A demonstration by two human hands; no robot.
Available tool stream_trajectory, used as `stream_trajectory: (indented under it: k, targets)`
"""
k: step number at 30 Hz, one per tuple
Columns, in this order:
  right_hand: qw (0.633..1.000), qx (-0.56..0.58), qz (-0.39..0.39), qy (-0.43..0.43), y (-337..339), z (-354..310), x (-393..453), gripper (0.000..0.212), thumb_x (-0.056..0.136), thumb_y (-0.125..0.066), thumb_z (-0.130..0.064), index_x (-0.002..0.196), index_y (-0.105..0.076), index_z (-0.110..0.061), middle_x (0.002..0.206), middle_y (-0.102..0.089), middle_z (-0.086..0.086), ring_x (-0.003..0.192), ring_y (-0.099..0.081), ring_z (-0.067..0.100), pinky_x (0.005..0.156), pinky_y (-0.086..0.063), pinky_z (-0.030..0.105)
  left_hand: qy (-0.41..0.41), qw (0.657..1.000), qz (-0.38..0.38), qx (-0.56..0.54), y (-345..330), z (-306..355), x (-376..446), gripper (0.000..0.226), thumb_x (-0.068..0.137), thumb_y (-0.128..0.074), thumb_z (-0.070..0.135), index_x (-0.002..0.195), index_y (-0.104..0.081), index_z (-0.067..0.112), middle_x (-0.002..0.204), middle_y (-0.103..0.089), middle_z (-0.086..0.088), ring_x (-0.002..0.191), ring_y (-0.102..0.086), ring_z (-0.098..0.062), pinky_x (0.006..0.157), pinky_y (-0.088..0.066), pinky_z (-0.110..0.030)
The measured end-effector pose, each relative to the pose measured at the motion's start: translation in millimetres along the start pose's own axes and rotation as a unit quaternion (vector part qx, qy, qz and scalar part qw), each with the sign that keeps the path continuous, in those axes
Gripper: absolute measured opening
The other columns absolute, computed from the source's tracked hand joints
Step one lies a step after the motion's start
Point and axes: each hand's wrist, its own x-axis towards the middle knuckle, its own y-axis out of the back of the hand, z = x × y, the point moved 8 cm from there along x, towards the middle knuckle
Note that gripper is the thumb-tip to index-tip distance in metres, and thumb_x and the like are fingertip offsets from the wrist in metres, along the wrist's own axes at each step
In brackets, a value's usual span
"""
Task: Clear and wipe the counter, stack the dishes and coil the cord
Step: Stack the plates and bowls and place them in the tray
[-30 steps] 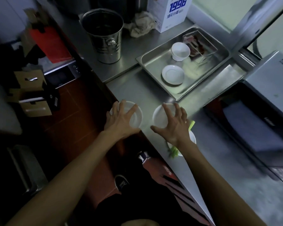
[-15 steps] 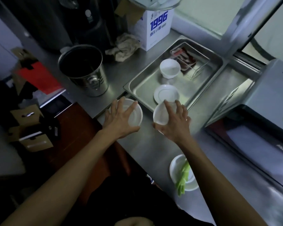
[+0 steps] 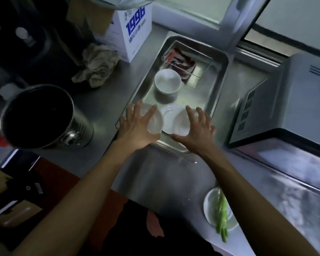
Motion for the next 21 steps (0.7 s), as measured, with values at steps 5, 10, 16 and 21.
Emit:
stream_trajectory:
  k: [5, 10, 16, 21]
  targets:
    - [0.999, 0.014, -0.012, -0.032, -13.9, -12.4, 33.9, 0.110, 0.066, -0.072, -0.073, 0.153, -0.009, -0.046, 0.163, -0.008, -0.002, 0.149, -0.005, 0.032, 0.115, -0.019, 0.063, -0.038, 0.998, -0.040, 0.015, 0.6, -14.6, 41.6, 0.103, 0.067, -0.067, 0.073, 0.150, -0.012, 0.049, 0.160, -0.002, 0.000, 0.148, -0.003, -0.035, 0.112, -0.024, -0.065]
    - [0.998, 0.012, -0.017, -0.058, -29.1, -15.0, 51.4, 0.107, 0.067, -0.071, -0.071, 0.152, -0.011, -0.044, 0.163, -0.007, -0.001, 0.149, -0.005, 0.032, 0.113, -0.022, 0.063, -0.068, 0.996, -0.046, 0.021, 4.0, -21.6, 67.6, 0.102, 0.066, -0.069, 0.071, 0.149, -0.014, 0.048, 0.160, -0.002, -0.001, 0.147, -0.005, -0.036, 0.110, -0.026, -0.066]
    - [0.997, -0.020, -0.056, -0.057, -61.1, -15.3, 67.0, 0.110, 0.066, -0.069, -0.076, 0.153, -0.010, -0.043, 0.164, -0.006, 0.001, 0.149, -0.005, 0.034, 0.112, -0.023, 0.063, -0.098, 0.992, -0.068, 0.031, -1.4, -16.9, 74.1, 0.100, 0.069, -0.067, 0.069, 0.150, -0.013, 0.048, 0.161, 0.001, 0.000, 0.149, 0.000, -0.037, 0.112, -0.021, -0.067]
    - [0.995, -0.039, -0.080, -0.043, -78.7, -17.3, 77.2, 0.112, 0.066, -0.066, -0.080, 0.153, -0.009, -0.042, 0.164, -0.004, 0.003, 0.149, -0.003, 0.035, 0.113, -0.019, 0.065, -0.088, 0.992, -0.084, 0.028, -8.1, -22.5, 72.3, 0.101, 0.070, -0.067, 0.071, 0.151, -0.011, 0.049, 0.162, 0.004, 0.002, 0.150, 0.003, -0.035, 0.114, -0.019, -0.066]
